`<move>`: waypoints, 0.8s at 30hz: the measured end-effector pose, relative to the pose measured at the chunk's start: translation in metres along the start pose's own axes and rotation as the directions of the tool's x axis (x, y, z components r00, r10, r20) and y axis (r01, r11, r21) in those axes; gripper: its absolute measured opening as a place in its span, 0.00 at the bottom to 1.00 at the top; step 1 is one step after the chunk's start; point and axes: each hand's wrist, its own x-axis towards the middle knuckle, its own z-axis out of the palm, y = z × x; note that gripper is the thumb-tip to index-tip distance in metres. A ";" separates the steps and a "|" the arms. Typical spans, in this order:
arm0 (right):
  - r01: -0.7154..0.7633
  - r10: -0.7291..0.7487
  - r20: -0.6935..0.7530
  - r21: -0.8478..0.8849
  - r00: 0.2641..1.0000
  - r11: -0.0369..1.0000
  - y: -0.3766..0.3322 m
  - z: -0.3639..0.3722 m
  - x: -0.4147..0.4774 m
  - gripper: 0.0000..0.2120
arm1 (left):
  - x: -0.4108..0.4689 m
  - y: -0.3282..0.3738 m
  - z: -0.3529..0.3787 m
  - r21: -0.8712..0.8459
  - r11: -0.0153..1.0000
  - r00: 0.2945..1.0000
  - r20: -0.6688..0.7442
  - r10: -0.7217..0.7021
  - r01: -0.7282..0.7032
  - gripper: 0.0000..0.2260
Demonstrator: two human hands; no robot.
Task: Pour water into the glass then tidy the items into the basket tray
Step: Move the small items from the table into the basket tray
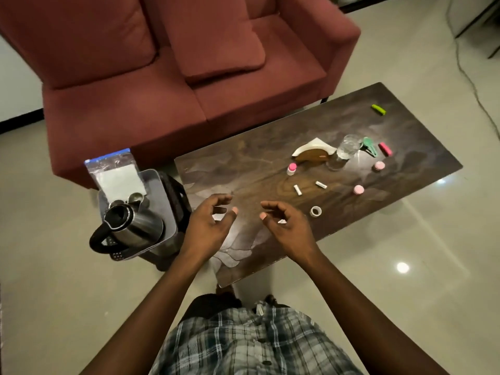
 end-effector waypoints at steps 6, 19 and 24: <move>-0.026 0.030 -0.129 0.037 0.991 0.999 0.001 -0.027 -0.013 0.12 | 0.009 0.022 0.023 -0.026 0.998 0.991 0.117 0.067 -0.065 0.12; -0.076 0.122 -0.300 0.161 0.946 0.984 0.028 -0.100 -0.010 0.11 | 0.038 0.057 0.087 -0.033 0.992 0.954 0.273 0.125 -0.121 0.11; -0.083 0.127 -0.308 0.152 0.943 0.985 0.050 -0.168 0.002 0.11 | 0.047 0.086 0.146 -0.011 0.993 0.955 0.271 0.117 -0.119 0.10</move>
